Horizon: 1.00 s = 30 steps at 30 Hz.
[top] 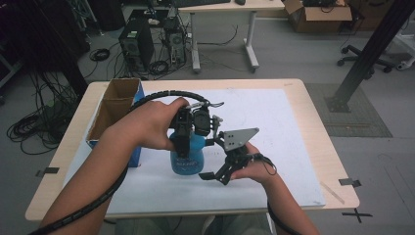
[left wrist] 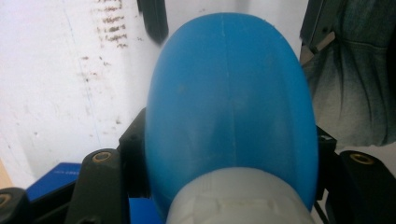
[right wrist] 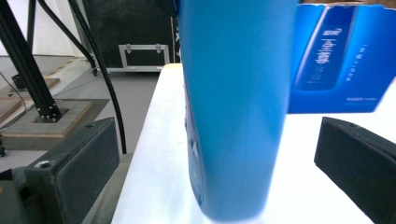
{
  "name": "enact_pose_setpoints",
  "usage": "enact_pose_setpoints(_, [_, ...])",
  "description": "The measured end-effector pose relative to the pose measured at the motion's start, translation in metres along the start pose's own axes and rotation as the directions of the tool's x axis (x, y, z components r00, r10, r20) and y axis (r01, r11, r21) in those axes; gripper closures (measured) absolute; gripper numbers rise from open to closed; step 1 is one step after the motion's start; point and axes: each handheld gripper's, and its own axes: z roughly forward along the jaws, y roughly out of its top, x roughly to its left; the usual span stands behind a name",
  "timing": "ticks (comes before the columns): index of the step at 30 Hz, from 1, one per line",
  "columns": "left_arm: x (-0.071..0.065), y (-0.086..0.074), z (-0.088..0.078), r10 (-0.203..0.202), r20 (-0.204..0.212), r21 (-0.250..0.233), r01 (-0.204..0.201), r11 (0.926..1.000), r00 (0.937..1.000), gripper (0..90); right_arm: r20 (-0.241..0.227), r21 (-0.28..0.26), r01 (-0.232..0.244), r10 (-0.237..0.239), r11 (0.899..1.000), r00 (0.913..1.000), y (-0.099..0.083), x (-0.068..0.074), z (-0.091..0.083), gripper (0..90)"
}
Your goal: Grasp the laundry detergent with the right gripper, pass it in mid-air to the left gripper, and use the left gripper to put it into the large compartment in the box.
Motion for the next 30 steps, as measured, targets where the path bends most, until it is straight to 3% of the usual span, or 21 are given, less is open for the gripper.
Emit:
enact_pose_setpoints(5, [0.005,-0.002,-0.003,-0.055,0.007,0.003,0.055,0.9985,0.9985,38.5,0.029,0.008,0.000,0.000,1.000,0.9996,0.002,0.000,-0.019,0.1])
enact_pose_setpoints(8, [0.008,-0.003,-0.005,-0.104,0.014,0.014,0.104,0.9945,0.9944,38.5,0.044,0.017,-0.001,0.000,1.000,0.9990,0.002,0.000,-0.030,0.1])
enact_pose_setpoints(11, [0.012,-0.005,-0.008,-0.169,0.030,0.016,0.168,0.9856,0.9852,38.4,0.061,0.021,0.002,-0.003,1.000,0.9981,0.002,0.000,-0.041,0.1])
enact_pose_setpoints(14, [0.016,-0.007,-0.011,-0.230,0.040,0.016,0.230,0.9731,0.9723,38.4,0.076,0.031,0.003,-0.005,1.000,0.9971,0.003,0.000,-0.052,0.1])
enact_pose_setpoints(16, [0.018,-0.009,-0.014,-0.277,0.040,0.013,0.277,0.9608,0.9600,38.4,0.089,0.044,0.002,-0.006,0.999,0.9960,0.003,0.000,-0.058,0.1])
enact_pose_setpoints(20, [0.023,-0.014,-0.021,-0.374,0.043,0.000,0.374,0.9273,0.9264,38.4,0.104,0.057,-0.001,-0.005,0.998,0.9946,0.002,0.000,-0.068,0.1])
enact_pose_setpoints(21, [0.025,-0.015,-0.022,-0.407,0.045,-0.004,0.407,0.9134,0.9125,38.4,0.108,0.061,-0.001,-0.005,0.998,0.9941,0.002,0.001,-0.071,0.1])
enact_pose_setpoints(23, [0.027,-0.018,-0.025,-0.446,0.048,-0.010,0.447,0.8943,0.8935,38.4,0.114,0.068,-0.002,-0.006,0.998,0.9934,0.001,0.001,-0.075,0.1])
enact_pose_setpoints(25, [0.030,-0.021,-0.029,-0.494,0.053,-0.011,0.495,0.8690,0.8681,38.4,0.125,0.072,-0.007,-0.002,0.997,0.9921,0.001,0.001,-0.080,0.1])
enact_pose_setpoints(26, [0.031,-0.022,-0.030,-0.510,0.055,-0.009,0.511,0.8596,0.8585,38.4,0.127,0.074,-0.010,0.000,0.997,0.9919,0.001,0.000,-0.082,0.1])
enact_pose_setpoints(29, [0.035,-0.026,-0.034,-0.569,0.067,0.004,0.570,0.8219,0.8199,38.4,0.135,0.078,-0.013,0.002,0.997,0.9908,0.000,0.000,-0.087,0.1])
enact_pose_setpoints(30, [0.037,-0.028,-0.036,-0.580,0.066,0.017,0.581,0.8140,0.8117,38.4,0.137,0.082,-0.014,0.002,0.997,0.9905,0.000,0.000,-0.089,0.1])
